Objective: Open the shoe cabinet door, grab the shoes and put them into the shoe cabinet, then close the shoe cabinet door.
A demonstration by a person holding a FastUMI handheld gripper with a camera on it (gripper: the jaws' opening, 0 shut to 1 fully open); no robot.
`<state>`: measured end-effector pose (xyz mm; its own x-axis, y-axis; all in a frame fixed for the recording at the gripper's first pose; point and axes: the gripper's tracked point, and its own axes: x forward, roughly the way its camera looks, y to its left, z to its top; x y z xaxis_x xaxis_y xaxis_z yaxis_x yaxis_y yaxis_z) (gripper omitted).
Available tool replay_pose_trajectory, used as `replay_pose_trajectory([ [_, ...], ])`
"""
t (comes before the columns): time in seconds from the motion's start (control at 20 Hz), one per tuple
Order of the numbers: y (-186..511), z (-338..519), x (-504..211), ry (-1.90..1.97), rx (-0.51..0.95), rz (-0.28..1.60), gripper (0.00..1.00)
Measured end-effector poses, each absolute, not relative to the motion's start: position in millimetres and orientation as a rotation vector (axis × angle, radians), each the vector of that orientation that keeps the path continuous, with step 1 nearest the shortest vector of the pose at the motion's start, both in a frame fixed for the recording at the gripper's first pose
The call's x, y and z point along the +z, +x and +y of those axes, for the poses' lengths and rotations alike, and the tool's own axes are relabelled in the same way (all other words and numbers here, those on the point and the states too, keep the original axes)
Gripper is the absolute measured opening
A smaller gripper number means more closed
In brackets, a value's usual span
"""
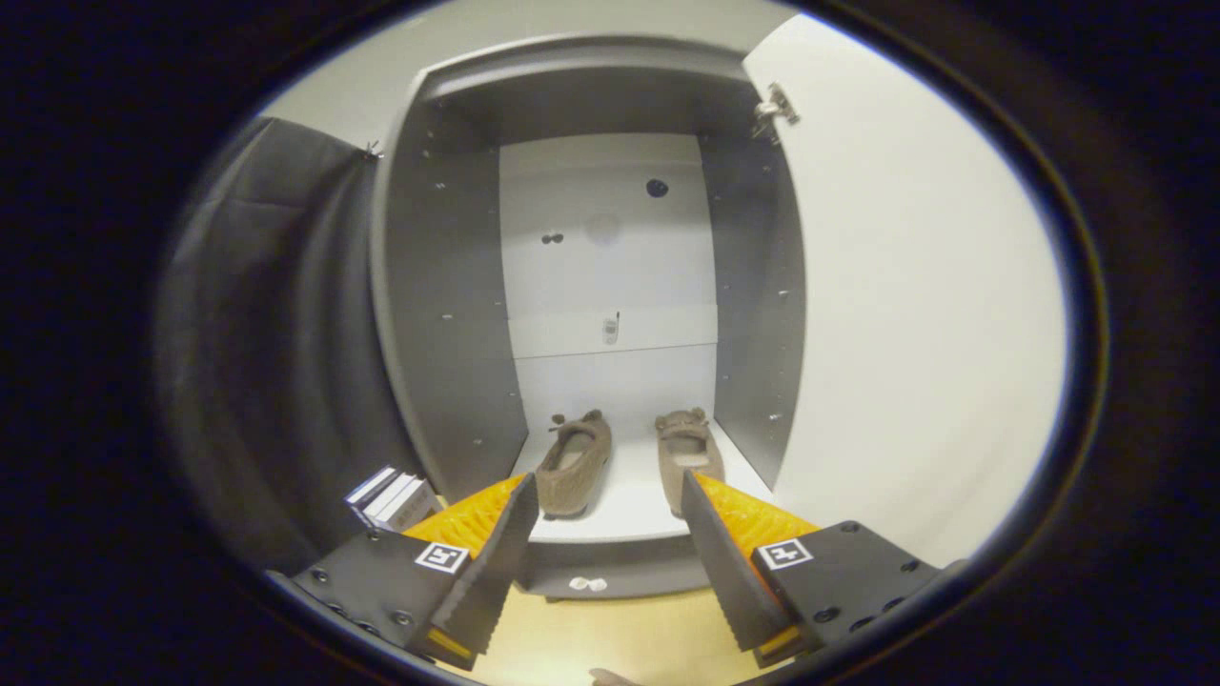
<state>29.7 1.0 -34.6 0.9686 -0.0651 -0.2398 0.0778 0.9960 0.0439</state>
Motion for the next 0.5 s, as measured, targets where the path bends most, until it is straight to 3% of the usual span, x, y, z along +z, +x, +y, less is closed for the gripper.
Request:
replay_pose_trajectory([
  [0.3, -100, -19, 4, 0.081, -0.134, 0.153, 0.97],
  [0.5, -174, -69, 28, 0.101, -0.253, 0.079, 0.96],
])
